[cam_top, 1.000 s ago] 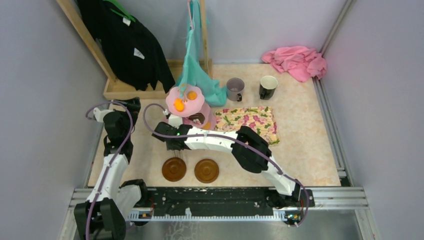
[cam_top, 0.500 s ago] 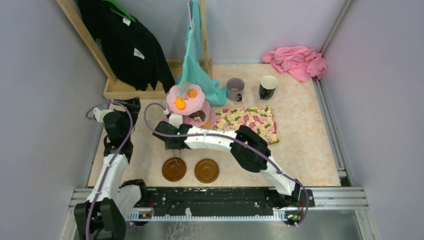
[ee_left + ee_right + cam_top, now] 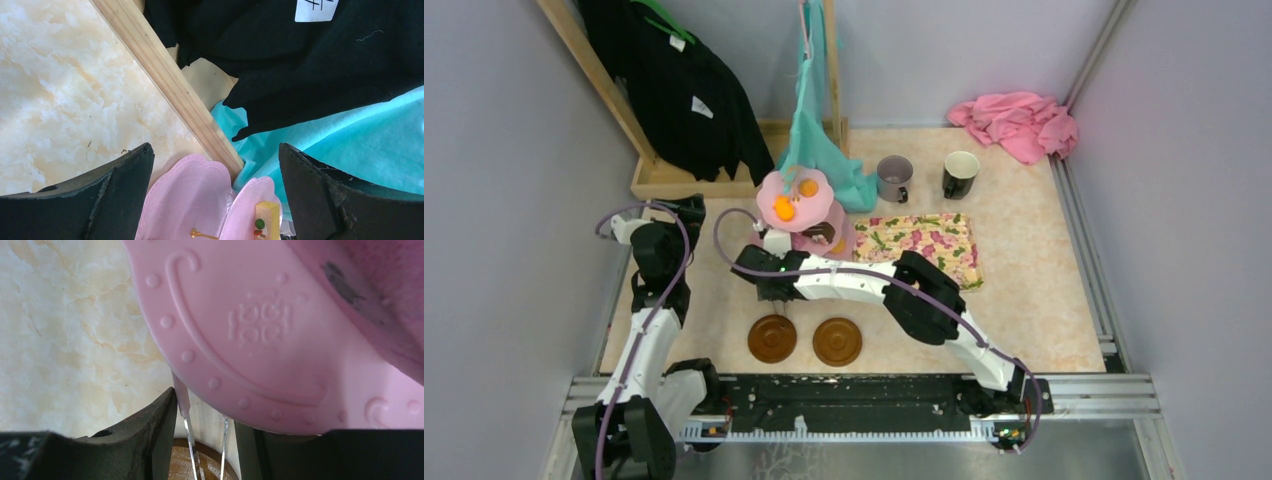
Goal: Serve the afternoon tea
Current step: Place the desert on the desert table.
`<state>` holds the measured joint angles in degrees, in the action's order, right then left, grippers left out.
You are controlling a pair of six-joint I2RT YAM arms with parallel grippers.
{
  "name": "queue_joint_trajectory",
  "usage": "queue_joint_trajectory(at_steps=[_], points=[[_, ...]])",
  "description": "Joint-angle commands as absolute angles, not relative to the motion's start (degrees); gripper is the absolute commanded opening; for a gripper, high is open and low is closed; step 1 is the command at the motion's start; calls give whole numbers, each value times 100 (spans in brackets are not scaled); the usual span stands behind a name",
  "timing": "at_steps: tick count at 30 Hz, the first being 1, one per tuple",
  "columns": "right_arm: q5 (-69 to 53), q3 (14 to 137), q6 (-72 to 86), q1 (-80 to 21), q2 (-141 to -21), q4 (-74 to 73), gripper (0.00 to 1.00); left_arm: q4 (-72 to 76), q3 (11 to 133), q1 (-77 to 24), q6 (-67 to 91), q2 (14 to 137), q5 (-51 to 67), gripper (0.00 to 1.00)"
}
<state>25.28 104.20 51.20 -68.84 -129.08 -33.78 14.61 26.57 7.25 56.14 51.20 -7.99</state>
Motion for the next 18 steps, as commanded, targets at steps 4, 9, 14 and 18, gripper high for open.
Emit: queue_joint_trajectory(at_steps=[4,9,14,18], points=[[2812,10320,5124,-6940,-12553,-3243,43,1705,2716,761,5650,5062,-732,99],[2935,10221,5124,-7029,-12446,-3215,44,1714,2716,763,5635,5059,-729,99],[3034,10102,5099,-7099,-12327,-3135,43,1727,2707,756,5633,5055,-711,99],[3076,10039,5072,-7144,-12262,-3065,42,1731,2707,758,5613,5054,-719,99]])
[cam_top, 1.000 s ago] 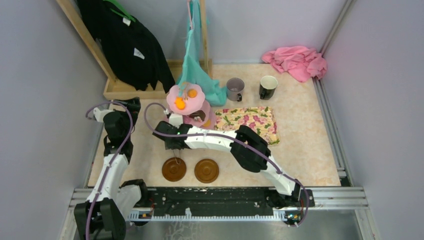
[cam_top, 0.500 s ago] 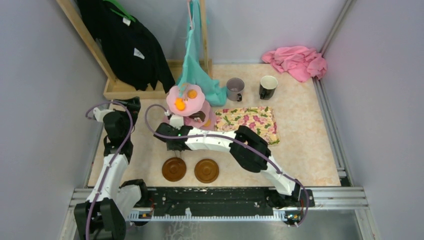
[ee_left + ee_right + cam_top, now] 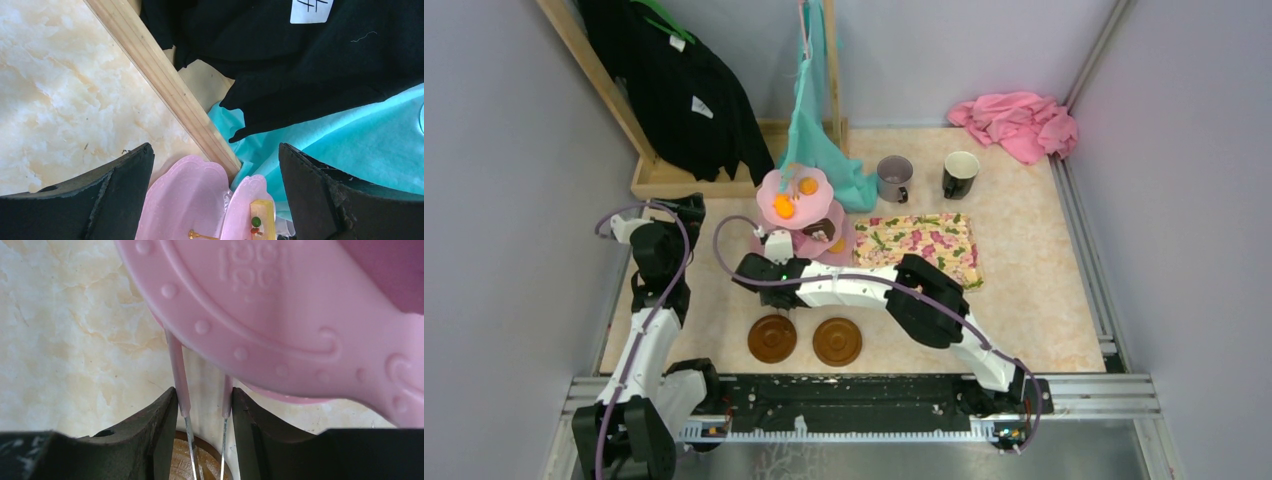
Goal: Serve the afternoon tea
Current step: Place the desert on the desert table, then place the clamp on the tray.
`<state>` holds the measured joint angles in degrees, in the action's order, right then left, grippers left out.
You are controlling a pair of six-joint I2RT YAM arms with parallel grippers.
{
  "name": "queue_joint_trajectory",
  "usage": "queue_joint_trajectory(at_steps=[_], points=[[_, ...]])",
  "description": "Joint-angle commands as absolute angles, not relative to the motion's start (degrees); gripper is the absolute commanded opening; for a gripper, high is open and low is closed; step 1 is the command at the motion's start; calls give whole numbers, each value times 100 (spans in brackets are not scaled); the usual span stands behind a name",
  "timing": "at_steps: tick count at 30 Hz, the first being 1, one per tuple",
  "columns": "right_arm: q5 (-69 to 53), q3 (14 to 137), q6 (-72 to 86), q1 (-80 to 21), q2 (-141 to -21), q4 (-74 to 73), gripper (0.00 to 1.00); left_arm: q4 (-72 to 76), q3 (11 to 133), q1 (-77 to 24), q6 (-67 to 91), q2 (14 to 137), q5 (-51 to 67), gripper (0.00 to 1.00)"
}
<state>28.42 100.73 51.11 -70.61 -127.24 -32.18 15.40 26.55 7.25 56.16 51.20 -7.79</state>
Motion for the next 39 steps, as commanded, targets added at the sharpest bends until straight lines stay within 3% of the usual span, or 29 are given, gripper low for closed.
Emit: queue_joint_trajectory(at_steps=[1,22,30,35,39], points=[[3092,10031,5065,-7156,-12247,-3059,42,1731,2707,762,5611,5046,-726,99],[3395,9865,4619,-7336,-11967,-2753,40,1744,2707,762,5558,5064,-763,99],[3641,9470,4509,-7576,-11566,-2726,31,1740,2707,760,5512,5061,-790,99],[3615,8784,4518,-7668,-11112,-2549,20,1731,2693,761,5501,5070,-817,99],[3678,8355,4554,-7752,-10750,-2594,18,1731,2681,761,5483,5095,-839,99]])
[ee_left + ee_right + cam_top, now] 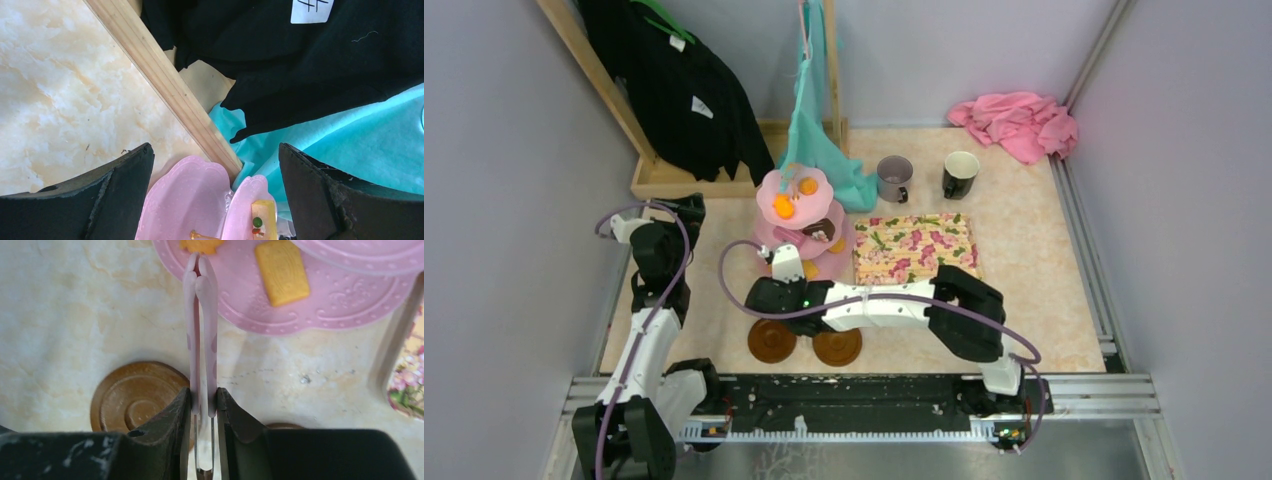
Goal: Serve the afternoon tea
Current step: Place the clamp on the tray.
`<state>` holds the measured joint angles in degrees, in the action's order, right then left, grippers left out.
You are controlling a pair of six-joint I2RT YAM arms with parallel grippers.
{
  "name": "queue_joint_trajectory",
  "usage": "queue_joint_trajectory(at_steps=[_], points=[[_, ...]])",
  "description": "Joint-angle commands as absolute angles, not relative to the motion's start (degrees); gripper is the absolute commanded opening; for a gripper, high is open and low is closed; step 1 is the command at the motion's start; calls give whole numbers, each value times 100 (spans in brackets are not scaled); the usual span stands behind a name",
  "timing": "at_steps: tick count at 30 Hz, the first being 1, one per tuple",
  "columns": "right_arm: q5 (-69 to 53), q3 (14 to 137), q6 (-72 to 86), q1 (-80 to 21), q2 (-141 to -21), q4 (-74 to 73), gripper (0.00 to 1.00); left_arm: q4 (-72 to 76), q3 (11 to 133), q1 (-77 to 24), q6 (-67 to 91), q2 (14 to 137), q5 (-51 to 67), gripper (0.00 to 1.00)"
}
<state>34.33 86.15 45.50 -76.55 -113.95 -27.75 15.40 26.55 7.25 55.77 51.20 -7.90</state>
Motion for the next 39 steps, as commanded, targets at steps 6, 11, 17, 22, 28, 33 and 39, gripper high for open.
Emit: queue_joint_trajectory(at_steps=[6,11,17,22,28,33,39], points=[[3855,7652,4676,-7812,-9962,-2734,16,1799,2665,757,5471,5151,-811,99],[3992,7234,4804,-7813,-9227,-2919,15,1846,2647,760,5443,5186,-773,99],[4376,7007,4986,-7701,-8486,-3814,16,1900,2640,757,5387,5241,-711,99],[4000,6531,4776,-7037,-7814,-4052,16,1959,2629,764,5374,5250,-644,99],[3304,6063,4138,-5879,-7442,-3866,16,2017,2621,762,5355,5299,-577,99],[2657,5812,3450,-5017,-7543,-3449,16,2021,2619,750,5335,5257,-564,99],[2166,5925,2700,-4382,-8263,-2916,16,2038,2606,739,5309,5237,-568,99]])
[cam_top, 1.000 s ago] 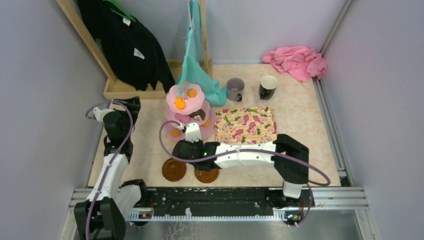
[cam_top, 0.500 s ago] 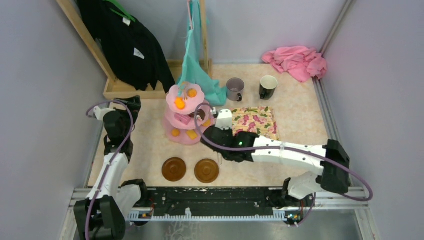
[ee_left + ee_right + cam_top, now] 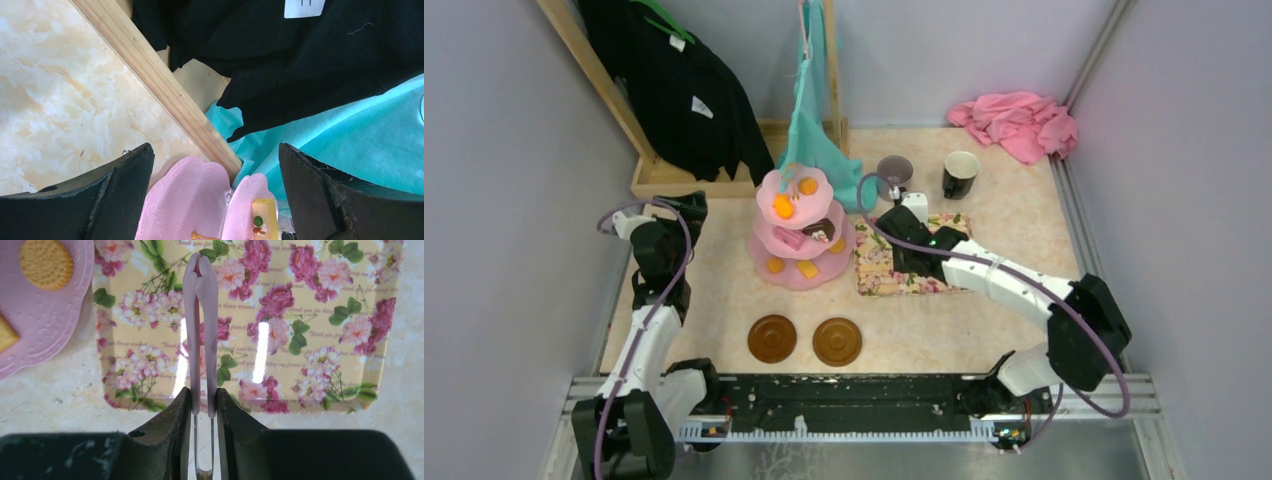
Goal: Serve the afternoon tea
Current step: Place the clamp on the tray.
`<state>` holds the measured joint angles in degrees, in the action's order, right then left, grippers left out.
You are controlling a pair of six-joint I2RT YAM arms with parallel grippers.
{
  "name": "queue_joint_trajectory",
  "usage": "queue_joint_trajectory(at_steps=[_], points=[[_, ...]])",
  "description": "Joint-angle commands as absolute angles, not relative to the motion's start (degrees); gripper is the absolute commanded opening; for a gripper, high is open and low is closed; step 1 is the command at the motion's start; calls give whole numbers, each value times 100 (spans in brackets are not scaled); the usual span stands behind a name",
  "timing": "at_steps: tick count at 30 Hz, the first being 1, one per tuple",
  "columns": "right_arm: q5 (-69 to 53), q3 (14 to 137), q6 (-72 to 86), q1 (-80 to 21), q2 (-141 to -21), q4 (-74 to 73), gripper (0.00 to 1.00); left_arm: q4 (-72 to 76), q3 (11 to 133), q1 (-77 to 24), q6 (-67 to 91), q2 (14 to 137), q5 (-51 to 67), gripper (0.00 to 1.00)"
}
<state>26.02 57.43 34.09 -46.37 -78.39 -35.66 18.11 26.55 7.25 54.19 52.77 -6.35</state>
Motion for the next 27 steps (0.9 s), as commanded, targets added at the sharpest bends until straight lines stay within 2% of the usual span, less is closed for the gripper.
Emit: queue_joint_trajectory(at_steps=[1,11,15,19,27], points=[[2141,6016,2549,-4317,-8503,-2877,16,2043,2605,741,5306,5227,-574,99],[1795,6551,1950,-3797,-9683,-2452,19,2039,2619,743,5252,5157,-602,99],[1596,6545,1959,-3677,-9795,-2431,29,2056,2621,739,5257,5176,-546,99],[1503,6438,2044,-3630,-9788,-2379,43,2087,2620,745,5265,5186,-502,99],[1564,6338,2092,-3608,-9588,-2339,54,2118,2602,734,5257,5186,-486,99]])
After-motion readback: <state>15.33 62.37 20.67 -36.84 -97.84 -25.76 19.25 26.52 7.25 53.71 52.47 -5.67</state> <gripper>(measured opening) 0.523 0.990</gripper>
